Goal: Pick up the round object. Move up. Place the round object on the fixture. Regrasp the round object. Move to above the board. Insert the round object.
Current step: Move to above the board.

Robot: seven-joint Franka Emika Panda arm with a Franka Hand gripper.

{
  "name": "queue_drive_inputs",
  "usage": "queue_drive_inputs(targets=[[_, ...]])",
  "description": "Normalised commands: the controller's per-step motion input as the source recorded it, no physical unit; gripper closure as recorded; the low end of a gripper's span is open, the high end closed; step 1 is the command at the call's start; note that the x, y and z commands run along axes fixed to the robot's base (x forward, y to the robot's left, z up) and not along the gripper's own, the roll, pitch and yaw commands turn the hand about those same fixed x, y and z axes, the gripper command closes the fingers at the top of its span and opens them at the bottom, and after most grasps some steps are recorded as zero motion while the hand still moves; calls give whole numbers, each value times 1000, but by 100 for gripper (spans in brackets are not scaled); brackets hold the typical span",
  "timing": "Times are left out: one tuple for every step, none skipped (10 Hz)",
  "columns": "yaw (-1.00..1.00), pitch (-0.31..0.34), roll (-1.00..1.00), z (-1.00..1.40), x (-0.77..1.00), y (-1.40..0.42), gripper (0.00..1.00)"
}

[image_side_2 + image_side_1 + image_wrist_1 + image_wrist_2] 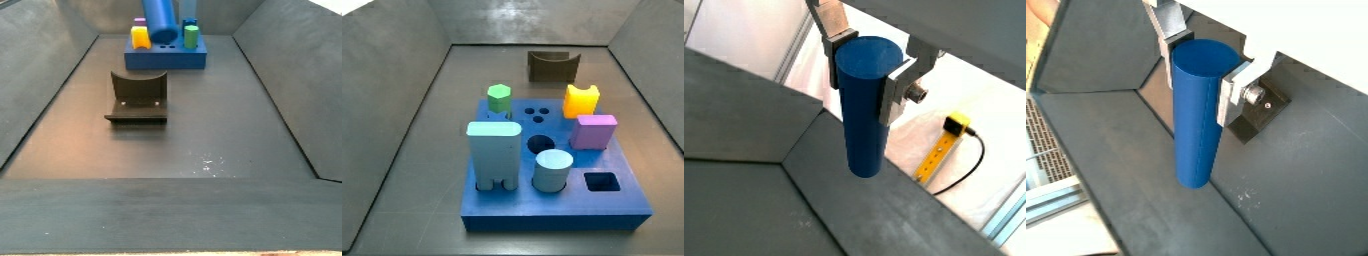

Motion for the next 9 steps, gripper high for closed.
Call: queue_drive_inputs(targets=[[-37, 68, -72, 1000, -109, 73, 100], [-15, 76, -79, 1000, -102, 60, 100], [3, 86, -79, 836, -81, 41, 100], [19, 92, -85, 657, -49, 22, 100], [36, 113, -81, 422, -15, 8, 100], [46, 126, -78, 249, 10, -1, 100], [-131, -131, -1000, -60, -344, -1000, 100], [-133, -145, -1000, -66, -343, -1000, 100], [-140, -157, -1000, -63, -365, -1000, 100]])
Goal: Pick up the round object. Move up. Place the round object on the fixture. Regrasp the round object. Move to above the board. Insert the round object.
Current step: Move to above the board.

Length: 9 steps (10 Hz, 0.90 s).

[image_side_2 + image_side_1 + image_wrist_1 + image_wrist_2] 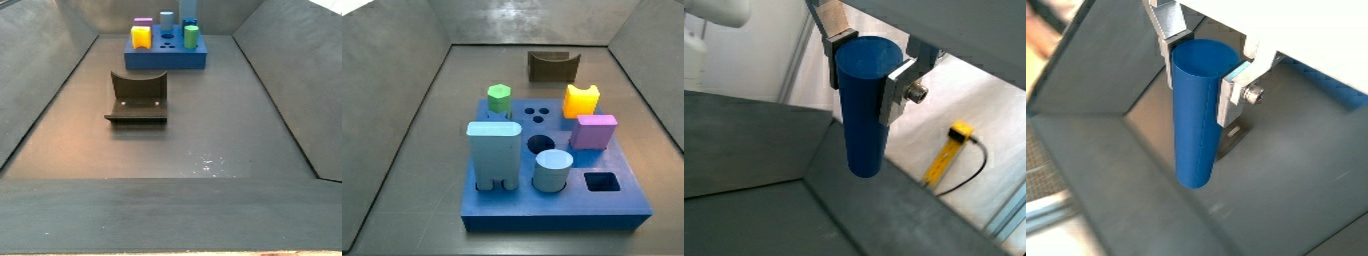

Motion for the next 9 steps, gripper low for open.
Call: queue_drive_inputs(targets=[[-151, -161, -1000, -79, -381, -1000, 100], [-163, -162, -1000, -68, -390, -1000, 100], [-178, -156, -1000, -70, -400, -1000, 100], [-186, -149, -1000, -74, -411, -1000, 100], [-196, -141, -1000, -70, -436, -1000, 100], [-199, -138, -1000, -70, -415, -898, 100], [-197, -138, -1000, -41, -299, -583, 100], [-162, -112, -856, -26, -196, -327, 100], [-110, -79, -644, -21, -129, -171, 100]])
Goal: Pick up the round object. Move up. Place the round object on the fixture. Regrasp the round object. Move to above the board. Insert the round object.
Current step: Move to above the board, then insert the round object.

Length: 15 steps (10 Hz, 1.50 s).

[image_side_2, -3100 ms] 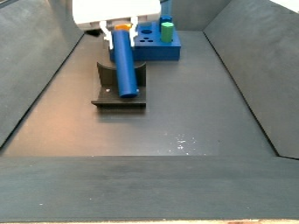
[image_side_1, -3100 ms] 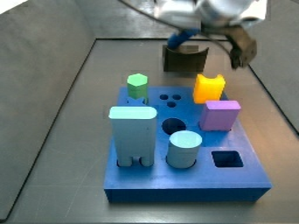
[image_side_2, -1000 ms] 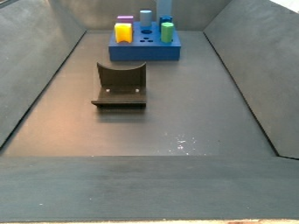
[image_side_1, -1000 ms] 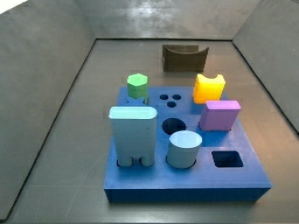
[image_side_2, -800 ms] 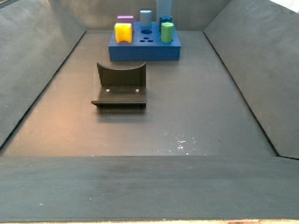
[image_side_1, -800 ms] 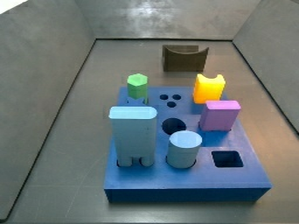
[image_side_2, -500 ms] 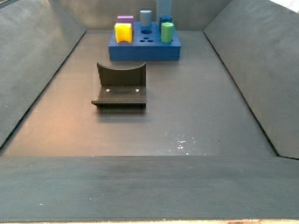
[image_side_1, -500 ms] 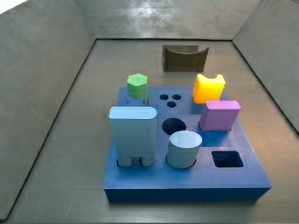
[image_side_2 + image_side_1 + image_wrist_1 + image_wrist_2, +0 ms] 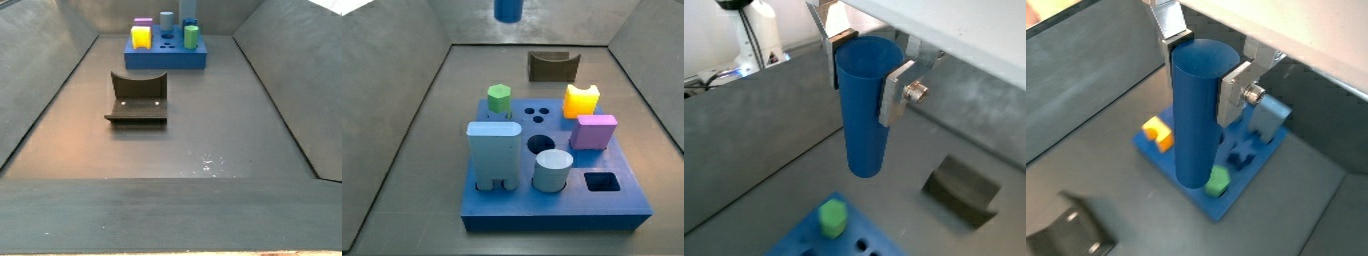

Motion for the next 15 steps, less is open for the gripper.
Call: queue_drive_inputs(targets=[[-53, -49, -390, -8, -80, -80, 100], [-30, -35, -250, -4, -50, -35, 100], [0, 0, 0, 0, 0, -83, 100], [0, 57, 0, -77, 211, -323, 100], [0, 73, 0, -94, 437, -497, 100], [0, 80, -33, -60, 546, -557, 100], [0, 104, -29, -100, 729, -571, 100], [0, 114, -30, -137, 797, -514, 100], [0, 89, -24, -297, 751, -440, 100], [0, 36, -70, -560, 617, -254, 100], [0, 4, -101, -760, 520, -114, 100], [-69, 0, -156, -791, 314, 0, 100], [-111, -17, -193, -709, 251, 0, 100], [-131, -53, -226, -623, 169, 0, 100], [-163, -74, -231, -514, 94, 0, 100]])
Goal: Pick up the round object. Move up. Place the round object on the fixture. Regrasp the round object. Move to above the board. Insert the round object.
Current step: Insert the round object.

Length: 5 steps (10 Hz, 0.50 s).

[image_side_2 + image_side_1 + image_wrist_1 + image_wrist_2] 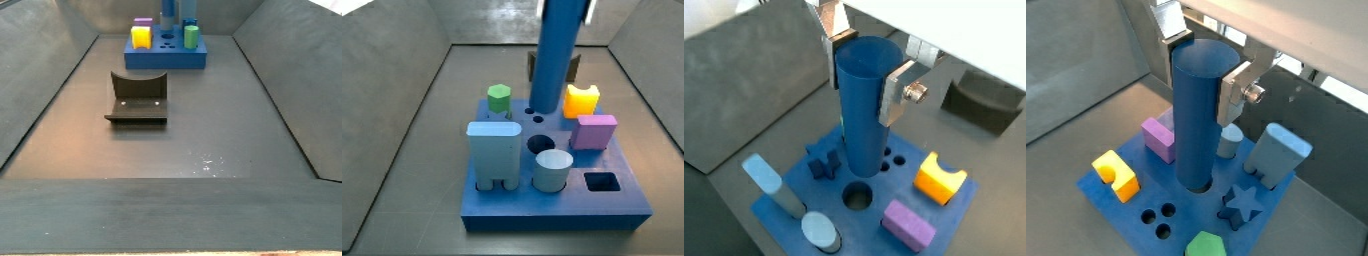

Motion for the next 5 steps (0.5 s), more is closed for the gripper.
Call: queue_drive_inputs(targets=[[-129, -91, -149, -477, 0, -60, 100], [-97, -94, -117, -363, 0, -140, 100], [-77, -91, -64, -357, 0, -186, 100], [-29, -104, -23, -380, 0, -160, 100], [0, -91, 0, -389, 0, -103, 100]])
